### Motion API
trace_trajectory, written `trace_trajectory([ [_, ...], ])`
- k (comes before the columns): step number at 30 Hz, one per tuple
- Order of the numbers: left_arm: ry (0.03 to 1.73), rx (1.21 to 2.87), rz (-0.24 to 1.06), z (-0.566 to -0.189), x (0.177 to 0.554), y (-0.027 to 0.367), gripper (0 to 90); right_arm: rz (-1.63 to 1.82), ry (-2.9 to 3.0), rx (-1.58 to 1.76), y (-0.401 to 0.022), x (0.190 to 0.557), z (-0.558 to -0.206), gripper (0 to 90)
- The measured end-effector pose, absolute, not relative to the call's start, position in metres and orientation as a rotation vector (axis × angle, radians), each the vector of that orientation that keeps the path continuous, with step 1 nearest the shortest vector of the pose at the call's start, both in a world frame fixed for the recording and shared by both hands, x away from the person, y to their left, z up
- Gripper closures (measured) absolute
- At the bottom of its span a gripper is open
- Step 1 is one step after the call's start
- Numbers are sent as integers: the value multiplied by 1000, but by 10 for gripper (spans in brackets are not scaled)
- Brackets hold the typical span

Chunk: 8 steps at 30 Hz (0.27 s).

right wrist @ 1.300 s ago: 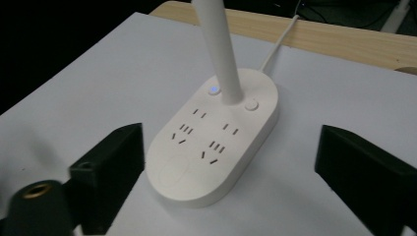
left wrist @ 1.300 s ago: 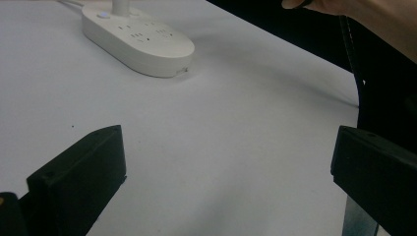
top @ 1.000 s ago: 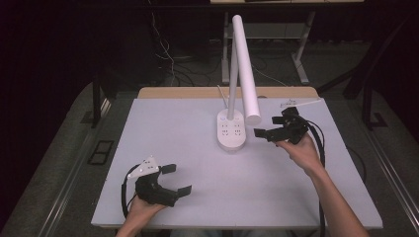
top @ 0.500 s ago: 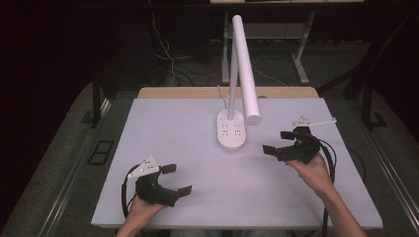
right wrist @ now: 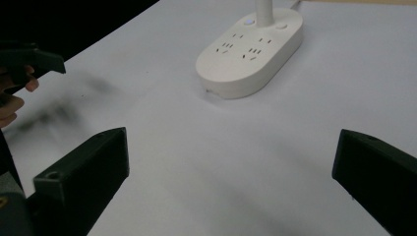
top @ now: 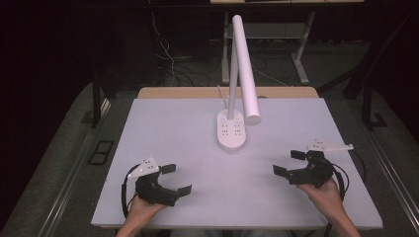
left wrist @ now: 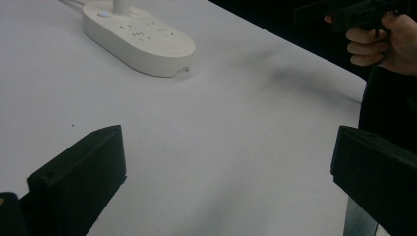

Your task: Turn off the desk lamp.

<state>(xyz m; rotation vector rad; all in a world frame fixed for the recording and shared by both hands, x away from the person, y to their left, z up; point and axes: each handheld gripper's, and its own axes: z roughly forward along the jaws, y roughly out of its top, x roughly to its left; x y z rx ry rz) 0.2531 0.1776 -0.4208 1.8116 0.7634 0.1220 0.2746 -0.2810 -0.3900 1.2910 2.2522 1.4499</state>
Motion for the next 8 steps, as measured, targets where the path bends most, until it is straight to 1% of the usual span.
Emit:
trace_trajectory([
  [8,767,1814,120,-421,253,177,0,1443,2233,1315,-286,249,-405,7],
])
